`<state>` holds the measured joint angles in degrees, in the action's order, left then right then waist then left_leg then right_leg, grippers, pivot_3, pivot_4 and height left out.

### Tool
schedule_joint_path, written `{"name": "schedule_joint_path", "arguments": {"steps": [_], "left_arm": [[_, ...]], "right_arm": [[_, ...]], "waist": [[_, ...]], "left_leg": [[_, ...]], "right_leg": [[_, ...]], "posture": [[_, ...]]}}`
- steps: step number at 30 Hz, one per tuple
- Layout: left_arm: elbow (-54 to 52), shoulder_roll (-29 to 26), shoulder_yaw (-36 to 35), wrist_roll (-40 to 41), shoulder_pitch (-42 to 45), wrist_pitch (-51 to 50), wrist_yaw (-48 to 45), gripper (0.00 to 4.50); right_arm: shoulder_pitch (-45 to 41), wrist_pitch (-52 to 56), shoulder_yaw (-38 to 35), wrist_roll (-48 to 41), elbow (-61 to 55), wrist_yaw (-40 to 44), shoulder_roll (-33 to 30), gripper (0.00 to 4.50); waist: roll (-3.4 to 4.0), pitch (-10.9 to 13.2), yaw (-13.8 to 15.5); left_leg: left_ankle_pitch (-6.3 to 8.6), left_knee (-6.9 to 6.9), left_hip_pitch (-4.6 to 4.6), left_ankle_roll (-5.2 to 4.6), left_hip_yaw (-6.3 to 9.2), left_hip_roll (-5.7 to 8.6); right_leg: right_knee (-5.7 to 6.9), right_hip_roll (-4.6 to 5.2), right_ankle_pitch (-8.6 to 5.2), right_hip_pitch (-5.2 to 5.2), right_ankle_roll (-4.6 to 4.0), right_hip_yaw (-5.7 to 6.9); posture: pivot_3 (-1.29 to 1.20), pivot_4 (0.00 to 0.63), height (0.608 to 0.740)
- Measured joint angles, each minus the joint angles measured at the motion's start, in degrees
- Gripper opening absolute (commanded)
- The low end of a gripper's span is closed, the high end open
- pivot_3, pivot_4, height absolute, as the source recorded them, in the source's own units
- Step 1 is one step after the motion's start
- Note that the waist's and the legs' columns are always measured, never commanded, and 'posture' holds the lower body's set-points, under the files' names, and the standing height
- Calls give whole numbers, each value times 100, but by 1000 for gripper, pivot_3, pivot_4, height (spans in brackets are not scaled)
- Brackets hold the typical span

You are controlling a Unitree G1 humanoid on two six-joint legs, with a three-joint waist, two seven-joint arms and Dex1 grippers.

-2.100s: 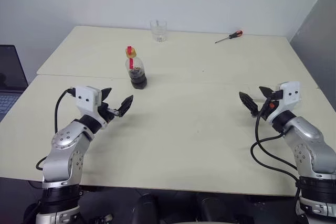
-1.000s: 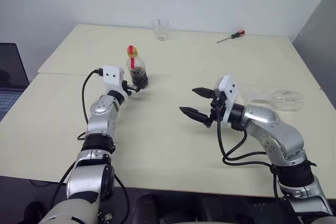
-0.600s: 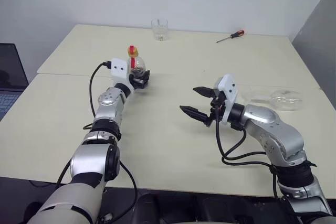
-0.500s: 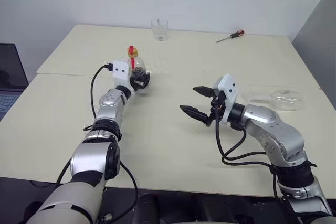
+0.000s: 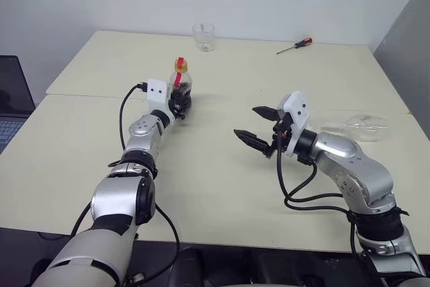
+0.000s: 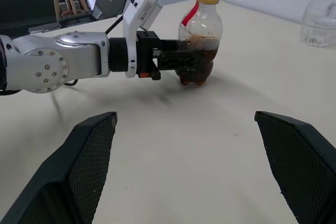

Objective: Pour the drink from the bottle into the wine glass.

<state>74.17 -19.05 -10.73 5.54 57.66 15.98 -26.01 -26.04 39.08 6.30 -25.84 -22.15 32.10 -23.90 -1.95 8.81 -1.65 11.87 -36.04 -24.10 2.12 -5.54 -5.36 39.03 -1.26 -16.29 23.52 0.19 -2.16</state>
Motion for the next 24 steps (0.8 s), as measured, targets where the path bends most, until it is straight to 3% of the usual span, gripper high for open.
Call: {"name": "schedule_joint_path", "arguments": {"steps": [5,8,12,15,18,24], "left_arm": [[-655,-57,100,6,-420,29,-630,1653],[-2484,-10,307,152,-1245,-624,-1012,1640],[-5532,0,736,491,-2564,-2351,-1116,1580],[-6815,-55,1017,740,-2877,-3361,-1218,1574],[-7264,-28,1324,835,-2852,-3806,-1366,1557],[-7103,189,1793,789,-2652,-3902,-1472,1556]], "right_arm": [[-83,-52,-433,-17,1,-385,181,4500],[-153,343,-489,-25,-346,-674,164,4500],[-216,1220,-578,-241,-793,-1053,145,4500],[-433,1860,-943,-684,-1033,-1223,159,4500],[-794,2356,-1208,-1195,-1287,-1232,127,4500],[-1107,2834,-1419,-1653,-1411,-1377,47,4500]], "waist": [[0,0,2],[1,0,-3],[1,0,-15],[2,0,-8],[1,0,-1],[1,0,-18]], "left_leg": [[-1,0,-2,2,-6,-3],[-14,0,-6,25,-10,-9],[-16,0,-12,30,-3,-14],[-14,-5,-10,26,8,-6],[-14,-5,19,23,17,11],[-26,-6,20,1,59,37]], "right_leg": [[2,1,5,2,-10,0],[3,4,5,6,-11,-15],[8,25,0,11,-10,-22],[27,25,0,11,-9,-13],[43,22,-7,-10,5,-11],[45,26,-8,-13,19,-18]], "posture": [[0,150,740],[0,150,740],[0,150,740],[0,150,740],[0,150,740],[0,150,740]]}}
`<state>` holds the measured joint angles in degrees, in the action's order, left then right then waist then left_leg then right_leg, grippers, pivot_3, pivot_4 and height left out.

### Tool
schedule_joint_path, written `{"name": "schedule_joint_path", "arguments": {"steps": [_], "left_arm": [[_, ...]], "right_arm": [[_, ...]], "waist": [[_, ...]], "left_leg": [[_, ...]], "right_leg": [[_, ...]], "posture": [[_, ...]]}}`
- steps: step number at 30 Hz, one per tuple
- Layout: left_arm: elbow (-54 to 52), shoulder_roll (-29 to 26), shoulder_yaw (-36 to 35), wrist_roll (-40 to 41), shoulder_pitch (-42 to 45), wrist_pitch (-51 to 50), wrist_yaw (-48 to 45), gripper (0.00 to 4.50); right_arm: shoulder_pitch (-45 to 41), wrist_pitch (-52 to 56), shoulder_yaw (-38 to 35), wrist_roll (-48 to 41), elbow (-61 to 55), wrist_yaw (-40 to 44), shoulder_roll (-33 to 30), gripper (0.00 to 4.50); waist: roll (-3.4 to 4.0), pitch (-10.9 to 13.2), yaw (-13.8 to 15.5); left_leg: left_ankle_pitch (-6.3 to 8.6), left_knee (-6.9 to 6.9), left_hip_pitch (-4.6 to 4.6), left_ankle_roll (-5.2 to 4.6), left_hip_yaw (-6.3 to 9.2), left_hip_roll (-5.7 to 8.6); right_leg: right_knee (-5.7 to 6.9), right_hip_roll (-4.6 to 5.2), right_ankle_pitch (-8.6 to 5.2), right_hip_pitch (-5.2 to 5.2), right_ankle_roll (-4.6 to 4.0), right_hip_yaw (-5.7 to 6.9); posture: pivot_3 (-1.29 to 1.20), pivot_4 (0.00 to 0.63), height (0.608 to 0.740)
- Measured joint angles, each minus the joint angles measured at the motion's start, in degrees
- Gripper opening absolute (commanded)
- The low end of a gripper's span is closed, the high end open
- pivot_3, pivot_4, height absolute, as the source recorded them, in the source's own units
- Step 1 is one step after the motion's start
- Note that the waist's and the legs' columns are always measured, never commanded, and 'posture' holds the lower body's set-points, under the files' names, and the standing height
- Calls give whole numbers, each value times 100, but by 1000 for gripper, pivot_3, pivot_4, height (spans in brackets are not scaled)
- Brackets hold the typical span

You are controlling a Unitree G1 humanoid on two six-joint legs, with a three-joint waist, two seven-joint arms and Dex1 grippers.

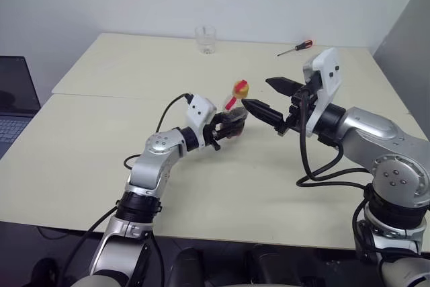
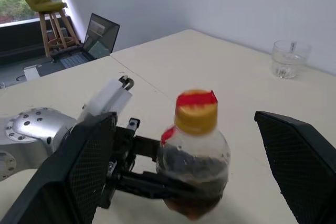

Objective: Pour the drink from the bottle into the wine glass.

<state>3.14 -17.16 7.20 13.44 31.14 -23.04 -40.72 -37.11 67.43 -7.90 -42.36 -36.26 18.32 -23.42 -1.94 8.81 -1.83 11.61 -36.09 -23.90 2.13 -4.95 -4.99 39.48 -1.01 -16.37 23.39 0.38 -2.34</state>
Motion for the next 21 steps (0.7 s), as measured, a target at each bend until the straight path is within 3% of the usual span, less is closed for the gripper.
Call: {"name": "schedule_joint_path", "arguments": {"steps": [6,21], "left_arm": [[251,81,150,-116,120,148,-11,1555],[290,353,215,-213,146,340,32,1509]], "right_arm": [[-2,107,41,-153,-80,-281,58,4500],[-107,-251,246,436,411,-1059,571,4500]], "waist": [[0,0,-6],[0,0,-3]], "left_leg": [[1,5,-10,-2,18,10],[1,7,-26,-2,19,19]], "right_leg": [[-7,2,1,3,-3,0],[-20,11,5,10,-9,2]], "posture": [[0,150,740],[0,150,740]]}}
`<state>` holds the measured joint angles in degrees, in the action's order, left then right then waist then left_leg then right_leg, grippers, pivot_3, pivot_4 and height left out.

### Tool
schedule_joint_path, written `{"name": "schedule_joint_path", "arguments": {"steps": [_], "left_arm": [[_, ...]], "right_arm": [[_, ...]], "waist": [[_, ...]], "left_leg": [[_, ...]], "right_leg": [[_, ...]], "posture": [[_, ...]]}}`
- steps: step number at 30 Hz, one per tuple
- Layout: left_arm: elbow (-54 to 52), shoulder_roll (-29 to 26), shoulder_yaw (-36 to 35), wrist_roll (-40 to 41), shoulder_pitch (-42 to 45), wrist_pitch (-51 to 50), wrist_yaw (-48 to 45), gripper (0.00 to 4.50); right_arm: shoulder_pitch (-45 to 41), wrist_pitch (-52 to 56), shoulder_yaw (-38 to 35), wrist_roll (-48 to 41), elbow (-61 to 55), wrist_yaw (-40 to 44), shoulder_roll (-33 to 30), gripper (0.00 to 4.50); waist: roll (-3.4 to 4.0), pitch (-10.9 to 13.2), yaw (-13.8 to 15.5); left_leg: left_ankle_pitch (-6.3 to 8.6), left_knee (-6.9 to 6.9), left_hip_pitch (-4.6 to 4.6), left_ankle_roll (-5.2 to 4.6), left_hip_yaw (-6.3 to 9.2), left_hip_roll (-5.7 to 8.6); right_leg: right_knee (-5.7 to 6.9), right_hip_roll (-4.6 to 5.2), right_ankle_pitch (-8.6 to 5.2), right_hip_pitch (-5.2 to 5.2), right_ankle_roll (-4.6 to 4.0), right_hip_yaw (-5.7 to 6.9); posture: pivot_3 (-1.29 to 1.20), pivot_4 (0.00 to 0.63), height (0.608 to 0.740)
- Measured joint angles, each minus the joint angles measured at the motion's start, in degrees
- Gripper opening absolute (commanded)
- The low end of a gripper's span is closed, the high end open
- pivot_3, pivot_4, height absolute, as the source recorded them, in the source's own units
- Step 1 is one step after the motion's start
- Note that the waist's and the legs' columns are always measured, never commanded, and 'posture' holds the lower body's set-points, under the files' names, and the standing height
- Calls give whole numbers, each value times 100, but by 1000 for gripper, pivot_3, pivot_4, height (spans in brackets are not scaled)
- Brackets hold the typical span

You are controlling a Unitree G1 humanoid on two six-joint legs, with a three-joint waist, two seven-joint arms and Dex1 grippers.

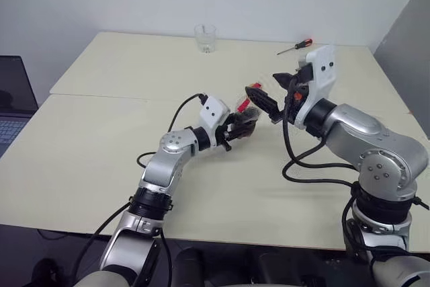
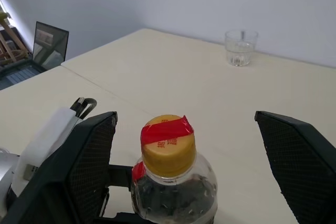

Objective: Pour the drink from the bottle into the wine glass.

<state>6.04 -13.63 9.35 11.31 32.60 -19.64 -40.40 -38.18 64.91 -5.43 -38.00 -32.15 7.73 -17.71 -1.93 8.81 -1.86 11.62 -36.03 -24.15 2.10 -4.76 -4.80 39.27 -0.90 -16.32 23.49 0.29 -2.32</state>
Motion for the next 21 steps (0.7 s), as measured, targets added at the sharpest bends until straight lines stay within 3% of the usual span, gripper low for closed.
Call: {"name": "schedule_joint_path", "arguments": {"steps": [13,16,21], "left_arm": [[-161,2,0,1,-64,-111,96,1441],[-163,0,0,1,-83,-124,101,1427],[-176,-8,0,1,-83,-147,113,1427]], "right_arm": [[140,-111,50,136,101,-104,252,4500],[144,-168,47,141,122,-100,256,3886],[143,-213,73,129,166,-41,271,2064]], "waist": [[0,0,4],[0,0,4],[0,0,4]], "left_leg": [[0,0,-15,0,0,0],[0,0,-18,0,0,0],[0,0,-18,0,0,0]], "right_leg": [[-20,2,2,1,0,7],[-20,2,2,3,-1,8],[-20,1,2,4,-1,9]], "posture": [[0,150,740],[0,150,740],[0,150,740]]}}
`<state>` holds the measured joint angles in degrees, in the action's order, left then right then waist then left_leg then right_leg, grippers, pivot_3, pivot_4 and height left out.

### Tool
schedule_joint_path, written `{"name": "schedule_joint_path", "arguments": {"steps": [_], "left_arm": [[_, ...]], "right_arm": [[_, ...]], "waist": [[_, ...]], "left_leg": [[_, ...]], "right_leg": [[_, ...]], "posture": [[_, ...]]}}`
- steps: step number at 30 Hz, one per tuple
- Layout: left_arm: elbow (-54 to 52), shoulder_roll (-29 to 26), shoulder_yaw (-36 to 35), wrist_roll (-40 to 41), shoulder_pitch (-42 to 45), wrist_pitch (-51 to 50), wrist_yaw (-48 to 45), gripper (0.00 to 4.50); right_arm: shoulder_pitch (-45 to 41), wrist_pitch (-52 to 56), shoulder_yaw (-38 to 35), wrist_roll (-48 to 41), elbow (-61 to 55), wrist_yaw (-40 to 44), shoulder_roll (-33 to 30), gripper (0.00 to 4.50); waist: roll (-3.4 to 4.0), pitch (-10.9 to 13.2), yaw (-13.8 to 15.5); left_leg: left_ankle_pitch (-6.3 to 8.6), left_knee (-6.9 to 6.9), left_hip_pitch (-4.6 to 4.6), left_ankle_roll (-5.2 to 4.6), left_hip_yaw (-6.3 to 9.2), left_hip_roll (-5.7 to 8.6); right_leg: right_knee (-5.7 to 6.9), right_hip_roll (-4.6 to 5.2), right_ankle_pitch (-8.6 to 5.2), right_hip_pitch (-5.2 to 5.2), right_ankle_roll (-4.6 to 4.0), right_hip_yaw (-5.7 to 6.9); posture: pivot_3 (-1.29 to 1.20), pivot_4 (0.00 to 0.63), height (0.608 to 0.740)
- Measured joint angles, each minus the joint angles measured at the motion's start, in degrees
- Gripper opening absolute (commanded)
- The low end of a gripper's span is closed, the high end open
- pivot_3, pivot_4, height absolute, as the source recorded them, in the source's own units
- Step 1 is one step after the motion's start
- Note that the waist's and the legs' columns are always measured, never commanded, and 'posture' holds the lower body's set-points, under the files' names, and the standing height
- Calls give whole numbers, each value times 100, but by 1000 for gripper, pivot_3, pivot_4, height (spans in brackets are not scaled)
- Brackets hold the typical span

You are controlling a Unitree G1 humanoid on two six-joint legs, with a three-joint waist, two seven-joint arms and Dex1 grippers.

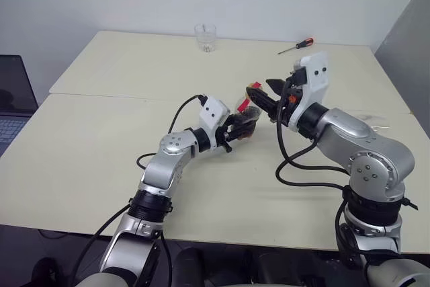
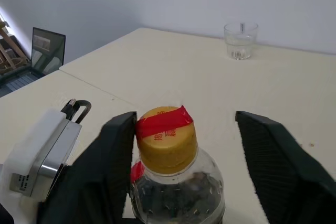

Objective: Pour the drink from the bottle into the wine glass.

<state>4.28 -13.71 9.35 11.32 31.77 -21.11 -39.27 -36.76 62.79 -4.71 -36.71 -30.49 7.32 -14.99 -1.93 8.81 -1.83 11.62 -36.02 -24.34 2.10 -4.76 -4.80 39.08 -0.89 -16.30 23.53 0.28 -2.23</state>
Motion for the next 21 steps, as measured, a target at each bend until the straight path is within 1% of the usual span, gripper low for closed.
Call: {"name": "schedule_joint_path", "arguments": {"steps": [2,3,9,11,14,16,18,21], "left_arm": [[-1,-2,0,-1,-2,-12,5,1426],[-5,-5,-1,-1,-4,-12,10,1423],[-7,-13,-1,-2,-14,-20,38,1012],[-24,-12,0,-2,-15,-43,35,940],[-63,-13,0,1,-14,-82,12,792],[-70,-10,-1,30,-15,-100,-48,738],[-100,-12,0,101,-27,-121,-164,716],[-158,-19,-14,178,-37,-164,-265,682]], "right_arm": [[-1,-23,40,-5,2,7,30,1327],[-1,-33,43,-5,13,8,43,1159],[-1,-127,145,25,69,5,63,1163],[-3,-175,149,26,114,18,61,1163],[-5,-356,188,30,236,303,-129,1163],[-29,-737,267,3,552,1040,-518,1162],[-76,-1338,337,9,1091,2110,-958,1162],[-604,-2352,598,218,2502,3714,-1244,1162]], "waist": [[0,0,0],[0,0,0],[0,0,1],[0,0,0],[0,0,2],[0,0,4],[0,0,5],[3,3,-35]], "left_leg": [[0,0,0,0,0,0],[0,0,-1,0,0,0],[0,0,-1,0,0,0],[0,0,-1,0,0,0],[0,0,-2,0,-1,1],[1,-1,-2,-1,-2,6],[1,-2,-3,-2,-3,9],[2,-2,5,-4,-2,9]], "right_leg": [[0,0,0,0,0,1],[0,0,0,0,0,1],[-1,1,0,0,0,1],[-1,1,0,0,0,1],[-2,1,0,0,0,2],[-5,2,0,0,4,2],[-7,2,0,-2,6,2],[-3,-4,2,-1,9,-4]], "posture": [[0,150,740],[0,150,740],[0,150,740],[0,150,740],[0,150,740],[0,150,740],[0,150,740],[0,150,740]]}}
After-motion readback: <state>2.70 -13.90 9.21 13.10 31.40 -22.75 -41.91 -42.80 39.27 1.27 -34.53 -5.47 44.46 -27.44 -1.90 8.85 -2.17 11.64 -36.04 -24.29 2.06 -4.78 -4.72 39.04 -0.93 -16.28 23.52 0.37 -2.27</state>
